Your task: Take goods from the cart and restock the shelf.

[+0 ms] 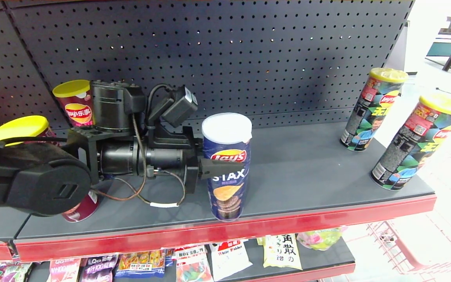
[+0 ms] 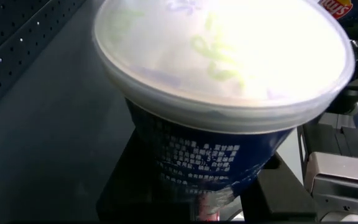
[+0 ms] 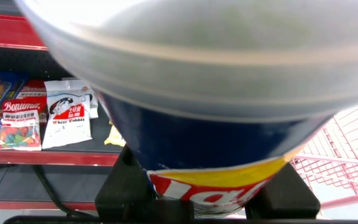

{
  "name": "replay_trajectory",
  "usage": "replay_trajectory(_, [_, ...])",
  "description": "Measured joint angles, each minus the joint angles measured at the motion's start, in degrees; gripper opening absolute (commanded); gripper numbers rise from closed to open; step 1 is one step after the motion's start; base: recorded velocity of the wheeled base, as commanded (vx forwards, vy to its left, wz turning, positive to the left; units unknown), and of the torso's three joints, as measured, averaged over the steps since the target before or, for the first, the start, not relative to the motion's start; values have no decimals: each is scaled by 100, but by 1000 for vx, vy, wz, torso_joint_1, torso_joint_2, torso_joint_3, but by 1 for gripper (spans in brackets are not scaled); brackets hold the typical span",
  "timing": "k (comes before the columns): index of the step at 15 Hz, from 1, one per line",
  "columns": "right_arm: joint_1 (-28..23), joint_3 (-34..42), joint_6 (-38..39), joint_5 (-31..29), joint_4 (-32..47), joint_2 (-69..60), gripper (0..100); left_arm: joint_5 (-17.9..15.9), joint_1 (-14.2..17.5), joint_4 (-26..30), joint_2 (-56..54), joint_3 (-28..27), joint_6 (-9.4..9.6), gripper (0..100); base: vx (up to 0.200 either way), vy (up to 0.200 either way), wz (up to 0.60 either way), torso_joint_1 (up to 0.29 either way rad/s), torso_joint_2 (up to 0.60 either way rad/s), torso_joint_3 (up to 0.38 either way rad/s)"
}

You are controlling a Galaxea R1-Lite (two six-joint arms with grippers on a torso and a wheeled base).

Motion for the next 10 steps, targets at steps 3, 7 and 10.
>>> replay_trajectory(3, [0, 9, -2, 0, 2, 2, 0, 15, -37, -1, -13, 39, 16, 0, 0, 0, 0, 0, 0, 0])
replay_trajectory(7, [0, 13, 4, 0, 0, 2, 0, 173, -76, -1, -35, 102, -11, 0, 0, 0, 0, 0, 0, 0])
replay_trajectory(10, [0, 13, 4, 0, 0, 2, 0, 193, -84, -12, -39, 135, -13, 100, 0, 0, 0, 0, 0, 0])
